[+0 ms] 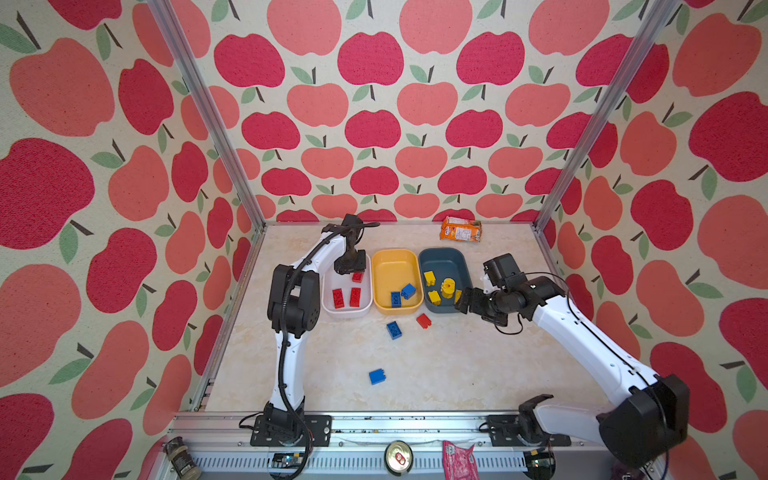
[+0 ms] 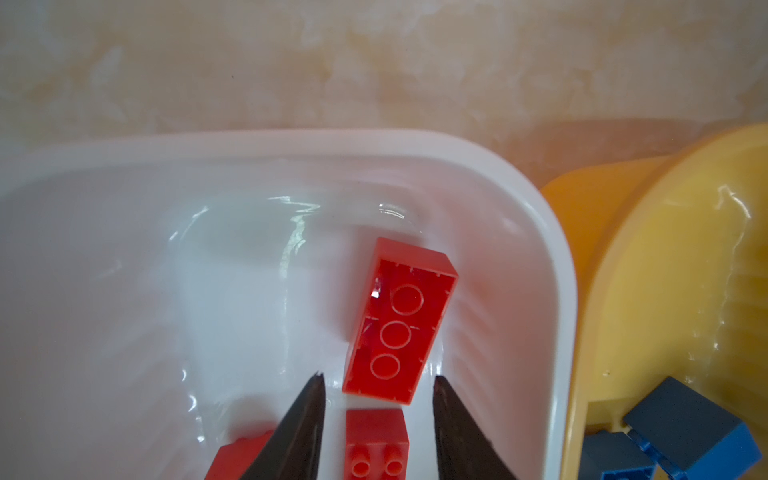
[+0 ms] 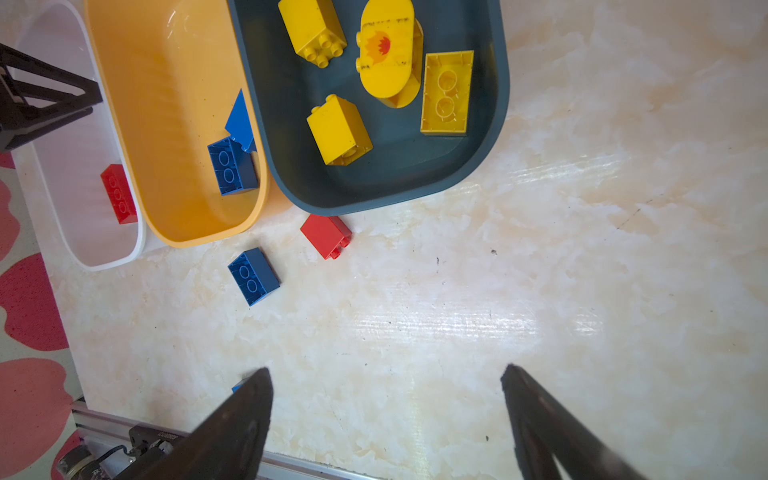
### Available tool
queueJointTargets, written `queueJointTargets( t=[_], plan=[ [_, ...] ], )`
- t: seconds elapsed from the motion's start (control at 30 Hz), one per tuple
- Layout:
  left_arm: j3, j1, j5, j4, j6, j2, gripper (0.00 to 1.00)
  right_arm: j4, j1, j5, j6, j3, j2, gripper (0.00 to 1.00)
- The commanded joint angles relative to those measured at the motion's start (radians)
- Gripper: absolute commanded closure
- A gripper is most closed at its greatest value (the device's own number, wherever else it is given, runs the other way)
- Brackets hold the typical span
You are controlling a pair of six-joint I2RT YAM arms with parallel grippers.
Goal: Sort the legos into containers by color
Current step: 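Carry the red brick over the white tray and open the left gripper, then lower the left gripper onto the blue brick beside the yellow tray and grasp it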
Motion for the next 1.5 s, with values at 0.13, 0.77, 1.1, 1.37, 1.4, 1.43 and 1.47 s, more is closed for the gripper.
queueJointTargets(
  t=[0.13,0.77,1.1,1.37,1.4,1.43,1.47],
  plan=[
    [-0.062,0.002,0.022,0.002,-0.008,-0.089,0.46,-0.015,0.023,0.015,0.000,-0.010,-0.001,0.11],
    [-0.386,-0.107,0.049,0.073,-0.226,-0.430,0.24,0.001,0.066,0.006,-0.017,-0.004,0.021,0.11],
    [-0.486,-0.262,-0.001,0.062,-0.372,-0.533,0.20,0.005,0.062,-0.017,-0.057,0.017,0.057,0.10],
    [-0.543,-0.384,-0.004,0.075,-0.483,-0.533,0.19,0.002,0.030,-0.048,-0.093,0.018,0.065,0.10],
    [-0.544,-0.396,-0.004,0.074,-0.491,-0.525,0.18,0.000,0.025,-0.051,-0.096,0.016,0.064,0.10],
    [-0.543,-0.409,-0.004,0.074,-0.500,-0.516,0.18,-0.001,0.019,-0.054,-0.100,0.014,0.061,0.10],
    [-0.542,-0.422,-0.004,0.076,-0.508,-0.506,0.17,-0.004,0.013,-0.057,-0.105,0.012,0.057,0.10]
  ],
)
